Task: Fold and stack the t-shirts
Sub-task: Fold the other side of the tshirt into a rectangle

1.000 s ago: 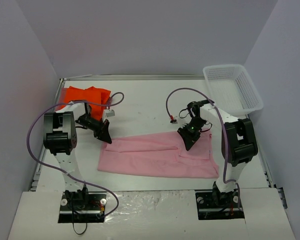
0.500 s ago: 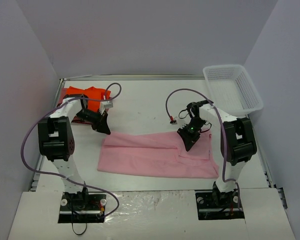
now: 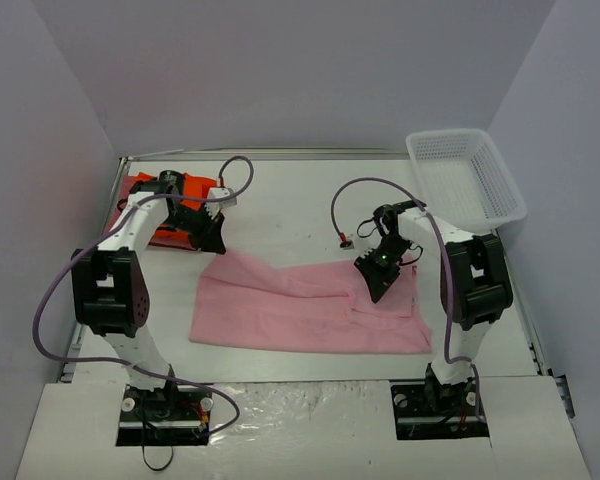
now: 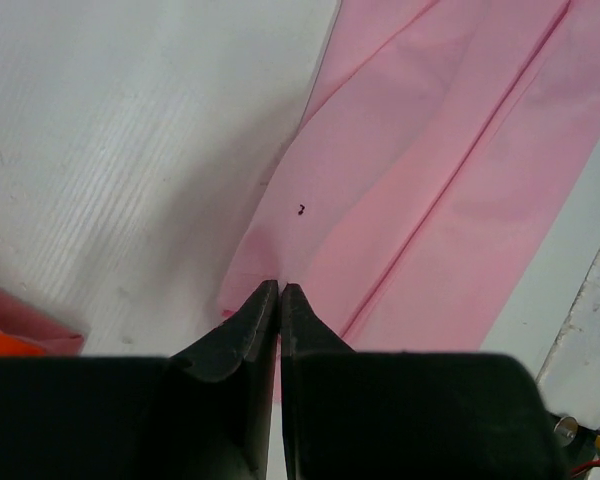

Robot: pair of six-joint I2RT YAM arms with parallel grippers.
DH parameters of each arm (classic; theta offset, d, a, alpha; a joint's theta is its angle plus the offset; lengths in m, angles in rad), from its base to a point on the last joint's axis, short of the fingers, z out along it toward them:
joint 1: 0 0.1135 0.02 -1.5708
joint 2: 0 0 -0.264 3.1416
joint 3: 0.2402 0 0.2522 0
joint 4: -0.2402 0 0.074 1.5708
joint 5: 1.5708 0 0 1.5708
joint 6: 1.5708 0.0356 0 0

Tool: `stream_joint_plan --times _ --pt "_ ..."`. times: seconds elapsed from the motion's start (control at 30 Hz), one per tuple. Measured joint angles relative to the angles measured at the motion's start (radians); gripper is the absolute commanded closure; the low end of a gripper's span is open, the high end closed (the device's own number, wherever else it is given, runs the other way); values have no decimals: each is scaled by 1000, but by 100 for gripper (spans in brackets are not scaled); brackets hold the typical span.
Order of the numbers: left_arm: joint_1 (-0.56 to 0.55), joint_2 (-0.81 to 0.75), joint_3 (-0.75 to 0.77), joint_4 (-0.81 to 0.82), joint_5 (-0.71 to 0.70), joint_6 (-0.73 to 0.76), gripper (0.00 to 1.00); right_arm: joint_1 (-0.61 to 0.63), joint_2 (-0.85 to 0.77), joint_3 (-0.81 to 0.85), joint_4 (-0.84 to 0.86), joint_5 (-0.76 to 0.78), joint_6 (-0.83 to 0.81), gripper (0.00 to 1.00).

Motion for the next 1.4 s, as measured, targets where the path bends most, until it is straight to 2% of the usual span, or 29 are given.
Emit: stream_joint_plan --times 0.3,0.77,1.17,1.4 --pt "-109 -6 16 52 -66 -36 98 0 11 0 0 0 -1 94" --pt "-124 -121 31 28 -83 15 98 0 32 0 0 0 -3 94" --pt "-129 -261 -237 5 -109 161 97 0 32 0 2 0 0 94" --pt "-135 -342 -422 46 -189 243 97 0 47 0 3 0 4 94"
